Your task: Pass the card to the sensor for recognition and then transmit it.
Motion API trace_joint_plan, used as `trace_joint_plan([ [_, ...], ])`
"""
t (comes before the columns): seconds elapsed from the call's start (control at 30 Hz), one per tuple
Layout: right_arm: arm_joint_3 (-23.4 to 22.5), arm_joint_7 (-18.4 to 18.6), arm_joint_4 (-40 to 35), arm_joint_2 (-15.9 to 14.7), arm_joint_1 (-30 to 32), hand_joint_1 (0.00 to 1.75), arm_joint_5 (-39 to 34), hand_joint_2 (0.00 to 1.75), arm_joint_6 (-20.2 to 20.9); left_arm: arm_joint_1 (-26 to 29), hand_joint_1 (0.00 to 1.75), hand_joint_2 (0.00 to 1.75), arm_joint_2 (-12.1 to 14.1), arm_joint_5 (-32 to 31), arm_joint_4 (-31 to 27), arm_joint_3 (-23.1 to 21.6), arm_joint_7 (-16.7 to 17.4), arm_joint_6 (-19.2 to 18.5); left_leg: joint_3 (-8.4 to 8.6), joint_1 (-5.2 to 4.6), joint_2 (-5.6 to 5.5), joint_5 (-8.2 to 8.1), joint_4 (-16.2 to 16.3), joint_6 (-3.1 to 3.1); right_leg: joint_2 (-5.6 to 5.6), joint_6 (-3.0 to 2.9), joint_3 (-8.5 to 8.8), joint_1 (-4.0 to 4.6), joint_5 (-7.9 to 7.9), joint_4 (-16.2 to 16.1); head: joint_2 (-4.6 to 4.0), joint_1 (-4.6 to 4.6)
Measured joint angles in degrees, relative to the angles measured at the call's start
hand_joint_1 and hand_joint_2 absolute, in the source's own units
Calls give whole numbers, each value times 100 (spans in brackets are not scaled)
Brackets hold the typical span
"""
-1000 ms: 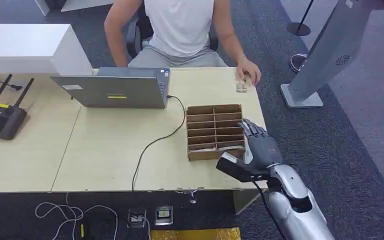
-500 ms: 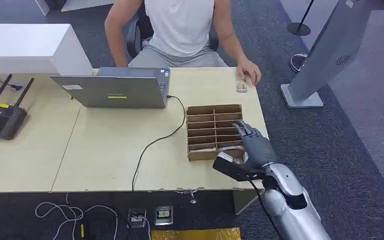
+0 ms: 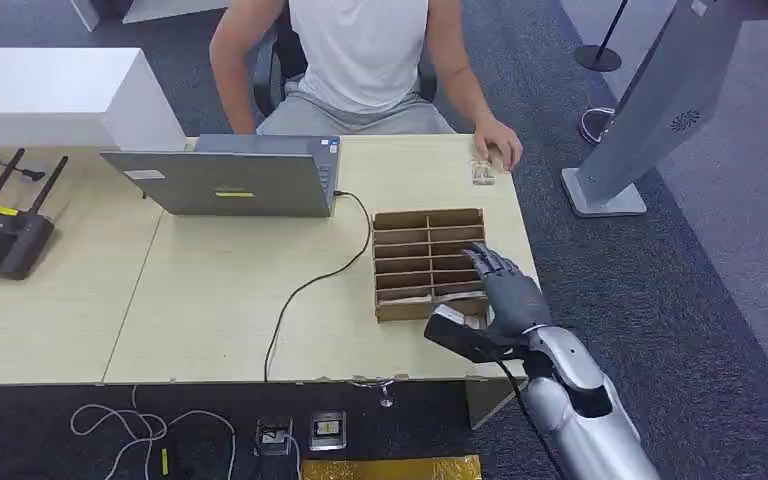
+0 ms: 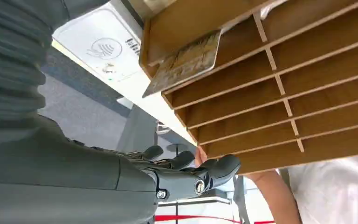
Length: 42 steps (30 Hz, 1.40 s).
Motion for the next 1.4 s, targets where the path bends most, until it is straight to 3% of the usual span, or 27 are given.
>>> trace_joint_plan([
  [0.03, 0, 0, 0, 0, 0, 14, 0, 175, 0, 0, 0, 0, 0, 0, 0, 0, 0, 0, 0, 0, 0, 0, 0, 0, 0, 0, 0, 0, 0, 0, 0, 0],
  [0.07, 0, 4, 2, 0, 0, 54, 0, 175, 2, 0, 0, 0, 0, 0, 0, 0, 0, 0, 0, 0, 0, 0, 0, 0, 0, 0, 0, 0, 0, 0, 0, 0],
  [0.2, 0, 103, 103, 0, -15, 54, 26, 175, 122, -13, 0, 0, 0, -4, 0, -9, 44, -42, 0, 0, 0, 0, 0, 0, 0, 0, 0, 0, 0, 0, 0, 0],
  [0.23, 0, 175, 183, 0, -15, 173, 42, 175, 214, -24, 0, 0, 0, -7, 0, -33, 52, -44, 0, 0, 0, 0, 0, 0, 0, 0, 0, 0, 0, 0, 0, 0],
  [0.5, 4, 225, 450, 0, -87, 166, 48, 175, 236, -32, 0, 0, -2, 37, 0, -55, 55, -35, 2, 0, 0, 0, 0, 0, 1, -1, 1, 0, 0, 0, 0, 0],
  [0.8, 2, 175, 605, 81, -98, 169, 44, 175, -289, -32, 0, 0, -13, 39, 0, -59, 55, -20, 2, 0, 0, 0, 0, 0, 0, -1, 2, 0, 0, 0, 0, 0],
  [1.03, 2, 105, 721, 114, -191, 171, 61, 175, -459, -35, 0, 0, -22, 35, 0, -87, 55, 18, 0, 0, 0, 0, 0, 0, 1, -1, 0, 0, -1, 0, 0, 0],
  [1.37, -133, -155, 702, 114, -871, 173, 472, 175, -877, -68, 0, 0, -42, -70, 0, -129, 55, 28, 0, -1, 3, 1, 2, 0, 3, 0, -5, -1, 2, 0, 0, 2],
  [1.4, -182, -204, 699, 114, -1030, 164, 476, 175, -899, -75, 0, 0, -44, -81, 0, -153, 55, 33, 0, -2, 6, 2, 2, 0, 4, 1, -7, -1, 6, 1, 0, -4],
])
